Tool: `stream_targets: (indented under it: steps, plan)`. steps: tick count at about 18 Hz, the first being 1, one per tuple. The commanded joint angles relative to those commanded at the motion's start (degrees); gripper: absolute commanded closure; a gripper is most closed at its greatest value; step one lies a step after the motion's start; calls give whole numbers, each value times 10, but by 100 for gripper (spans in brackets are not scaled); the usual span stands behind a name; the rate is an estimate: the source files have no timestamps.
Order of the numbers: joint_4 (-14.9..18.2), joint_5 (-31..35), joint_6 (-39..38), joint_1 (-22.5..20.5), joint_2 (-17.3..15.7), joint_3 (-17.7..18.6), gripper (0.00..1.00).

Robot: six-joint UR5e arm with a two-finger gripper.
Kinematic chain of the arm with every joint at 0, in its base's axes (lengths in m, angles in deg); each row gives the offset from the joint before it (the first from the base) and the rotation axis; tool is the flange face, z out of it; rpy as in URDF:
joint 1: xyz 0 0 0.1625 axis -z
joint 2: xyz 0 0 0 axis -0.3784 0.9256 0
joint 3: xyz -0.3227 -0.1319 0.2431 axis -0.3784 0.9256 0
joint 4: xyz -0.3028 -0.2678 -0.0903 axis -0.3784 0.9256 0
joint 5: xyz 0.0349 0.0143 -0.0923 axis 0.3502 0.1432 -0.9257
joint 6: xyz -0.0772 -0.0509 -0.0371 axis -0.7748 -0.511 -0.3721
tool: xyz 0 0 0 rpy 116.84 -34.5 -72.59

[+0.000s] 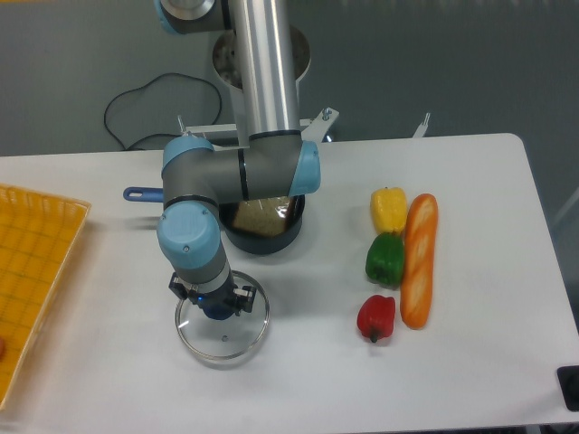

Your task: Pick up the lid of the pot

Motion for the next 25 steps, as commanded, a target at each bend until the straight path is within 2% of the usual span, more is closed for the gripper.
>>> stream_targets:
  steps: [5,9,15,19,25]
  plan:
    - [3,3,6,-2,-8,-5,54]
    - [18,2,17,-11,-24,-7,54]
    - [71,0,76,-27,-48,-17,54]
    - [126,-1,116,-40,-61,-30,54]
    - [143,0,123,-49,-69,-33,54]
